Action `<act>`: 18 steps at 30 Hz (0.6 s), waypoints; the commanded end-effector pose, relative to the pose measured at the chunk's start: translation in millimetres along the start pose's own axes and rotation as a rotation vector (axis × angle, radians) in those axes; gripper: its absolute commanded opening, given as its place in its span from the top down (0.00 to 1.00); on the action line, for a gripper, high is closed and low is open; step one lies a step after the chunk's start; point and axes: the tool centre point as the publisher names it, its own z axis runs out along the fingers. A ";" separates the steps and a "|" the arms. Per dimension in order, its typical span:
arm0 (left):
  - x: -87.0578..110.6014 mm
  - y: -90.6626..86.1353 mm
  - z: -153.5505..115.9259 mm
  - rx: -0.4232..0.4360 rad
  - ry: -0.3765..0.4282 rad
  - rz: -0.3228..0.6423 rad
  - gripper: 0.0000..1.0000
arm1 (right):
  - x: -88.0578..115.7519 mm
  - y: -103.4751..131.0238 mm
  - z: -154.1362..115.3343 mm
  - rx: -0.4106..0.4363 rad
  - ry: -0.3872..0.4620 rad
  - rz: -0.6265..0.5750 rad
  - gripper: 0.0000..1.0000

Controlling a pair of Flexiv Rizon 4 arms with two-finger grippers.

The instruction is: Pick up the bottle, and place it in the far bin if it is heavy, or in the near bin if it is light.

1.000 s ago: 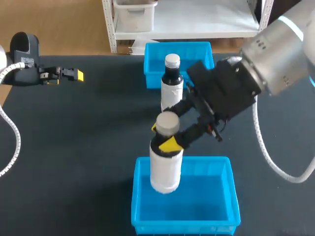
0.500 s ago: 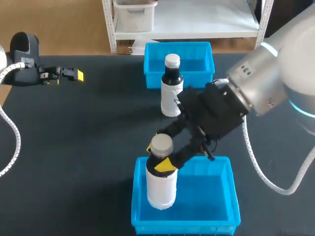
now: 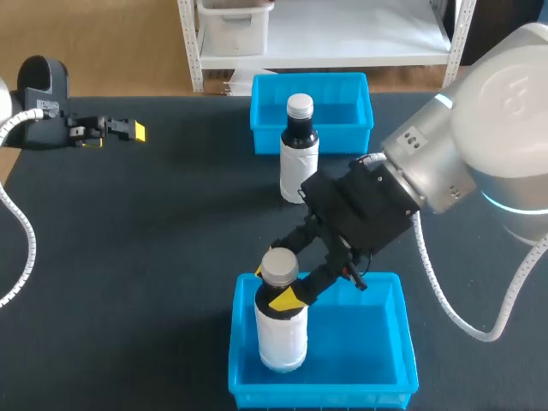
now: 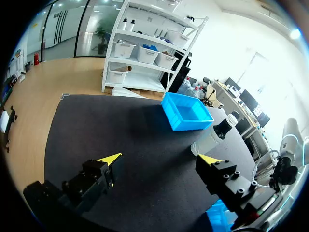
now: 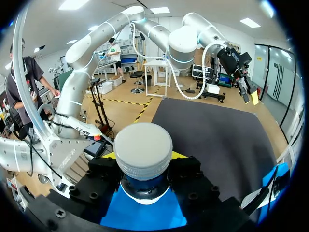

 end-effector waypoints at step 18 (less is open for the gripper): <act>0.0 0.0 0.0 0.000 0.000 0.000 0.00 | 12.2 -2.6 8.7 -0.017 0.013 -0.008 0.91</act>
